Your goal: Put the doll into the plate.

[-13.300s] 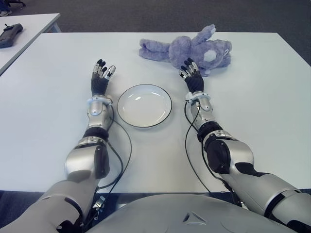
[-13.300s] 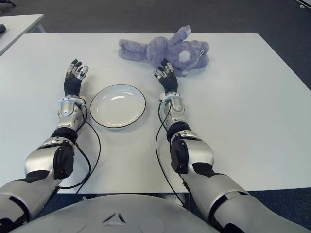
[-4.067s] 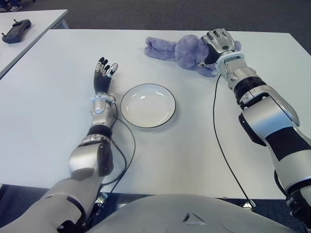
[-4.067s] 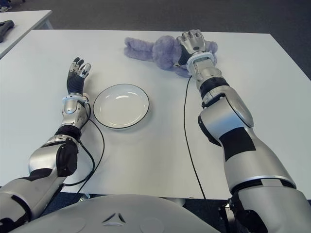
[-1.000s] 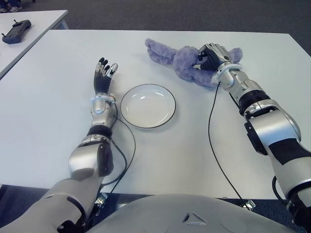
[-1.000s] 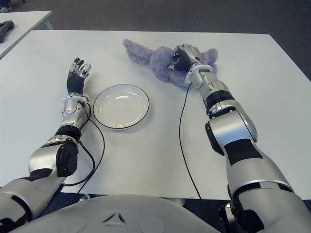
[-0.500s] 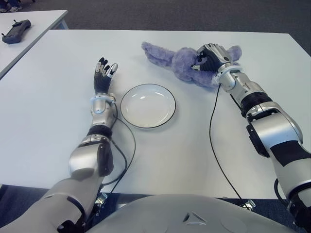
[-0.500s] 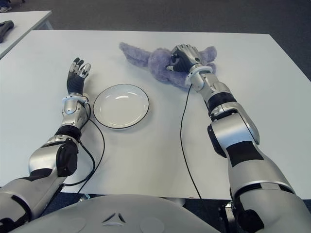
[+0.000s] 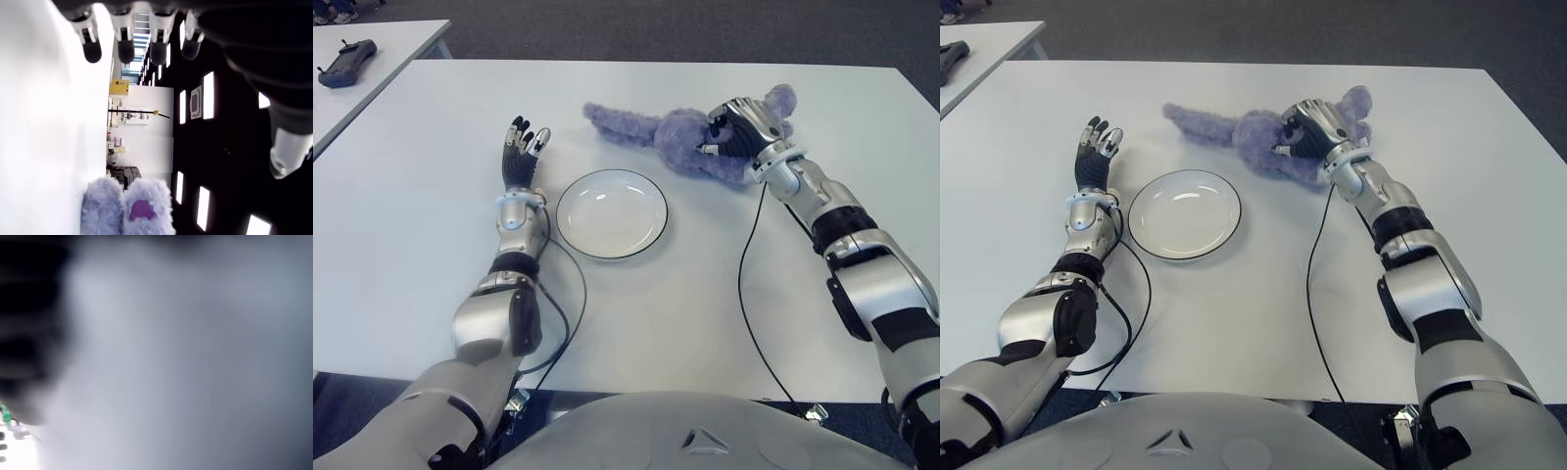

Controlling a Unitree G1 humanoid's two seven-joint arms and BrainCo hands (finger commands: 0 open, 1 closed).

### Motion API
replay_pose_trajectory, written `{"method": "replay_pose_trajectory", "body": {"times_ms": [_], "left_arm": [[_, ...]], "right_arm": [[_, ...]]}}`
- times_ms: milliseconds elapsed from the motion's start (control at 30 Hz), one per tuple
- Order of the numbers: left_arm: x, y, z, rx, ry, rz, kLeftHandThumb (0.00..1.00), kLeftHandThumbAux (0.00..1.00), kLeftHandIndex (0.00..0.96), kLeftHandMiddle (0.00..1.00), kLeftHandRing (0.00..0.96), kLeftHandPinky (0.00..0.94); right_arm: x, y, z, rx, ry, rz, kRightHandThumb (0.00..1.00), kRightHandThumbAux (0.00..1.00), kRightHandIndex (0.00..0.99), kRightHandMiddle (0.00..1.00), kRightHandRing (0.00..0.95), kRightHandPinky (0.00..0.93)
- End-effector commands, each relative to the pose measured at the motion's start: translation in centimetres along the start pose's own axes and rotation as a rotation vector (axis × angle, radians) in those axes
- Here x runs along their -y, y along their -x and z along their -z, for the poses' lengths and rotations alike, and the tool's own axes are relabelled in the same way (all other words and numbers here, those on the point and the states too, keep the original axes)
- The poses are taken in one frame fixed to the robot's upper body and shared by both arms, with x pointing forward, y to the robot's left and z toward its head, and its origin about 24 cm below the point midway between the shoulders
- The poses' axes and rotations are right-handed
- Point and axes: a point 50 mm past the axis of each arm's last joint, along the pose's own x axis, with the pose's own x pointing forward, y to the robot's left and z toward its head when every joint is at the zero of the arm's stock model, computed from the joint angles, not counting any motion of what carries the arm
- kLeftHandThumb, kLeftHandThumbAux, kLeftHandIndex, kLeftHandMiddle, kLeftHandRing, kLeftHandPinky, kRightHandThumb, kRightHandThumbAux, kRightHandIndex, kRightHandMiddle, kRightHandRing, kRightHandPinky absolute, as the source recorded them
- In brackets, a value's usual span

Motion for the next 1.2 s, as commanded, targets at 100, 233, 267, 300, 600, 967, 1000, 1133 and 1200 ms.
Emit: {"method": "replay_pose_trajectory", "body": {"times_ms": [100,233,267,300,600,967,1000,1133,1200], "left_arm": [[-0.6,10.7,11.7,-0.502,0.039,-0.087,0.001,0.556,0.051,0.095,0.082,0.085],[-0.7,10.7,11.7,-0.502,0.040,-0.087,0.000,0.553,0.053,0.097,0.082,0.081],[-0.7,10.7,11.7,-0.501,0.040,-0.086,0.000,0.552,0.054,0.097,0.082,0.080],[-0.7,10.7,11.7,-0.500,0.041,-0.086,0.000,0.552,0.054,0.098,0.082,0.079],[-0.6,10.6,11.6,-0.495,0.046,-0.078,0.000,0.568,0.061,0.105,0.091,0.090],[-0.5,10.6,11.6,-0.503,0.035,-0.076,0.000,0.565,0.060,0.108,0.090,0.084],[-0.5,10.5,11.6,-0.503,0.034,-0.075,0.000,0.566,0.059,0.107,0.089,0.083],[-0.5,10.6,11.6,-0.501,0.036,-0.070,0.000,0.567,0.057,0.103,0.085,0.075],[-0.5,10.5,11.6,-0.499,0.038,-0.069,0.000,0.567,0.056,0.103,0.085,0.074]], "right_arm": [[-5.8,5.9,0.5,-0.039,-0.055,-0.394,0.185,0.664,0.444,0.740,0.775,0.783],[-5.5,6.5,0.1,-0.029,-0.048,-0.413,0.183,0.666,0.455,0.742,0.782,0.808],[-5.4,6.6,0.0,-0.027,-0.047,-0.415,0.185,0.667,0.464,0.748,0.790,0.826],[-5.3,6.7,-0.1,-0.026,-0.047,-0.417,0.185,0.667,0.465,0.749,0.791,0.829],[-4.4,7.6,-0.9,-0.009,-0.026,-0.399,0.153,0.674,0.492,0.780,0.818,0.853],[-3.7,7.8,-0.9,-0.019,-0.026,-0.340,0.137,0.694,0.463,0.757,0.794,0.823],[-3.7,7.7,-0.8,-0.022,-0.026,-0.336,0.124,0.691,0.455,0.754,0.793,0.826],[-3.9,7.2,-0.5,-0.036,-0.022,-0.323,0.102,0.684,0.440,0.752,0.790,0.822],[-4.0,6.9,-0.3,-0.043,-0.024,-0.318,0.099,0.684,0.438,0.751,0.790,0.821]]}}
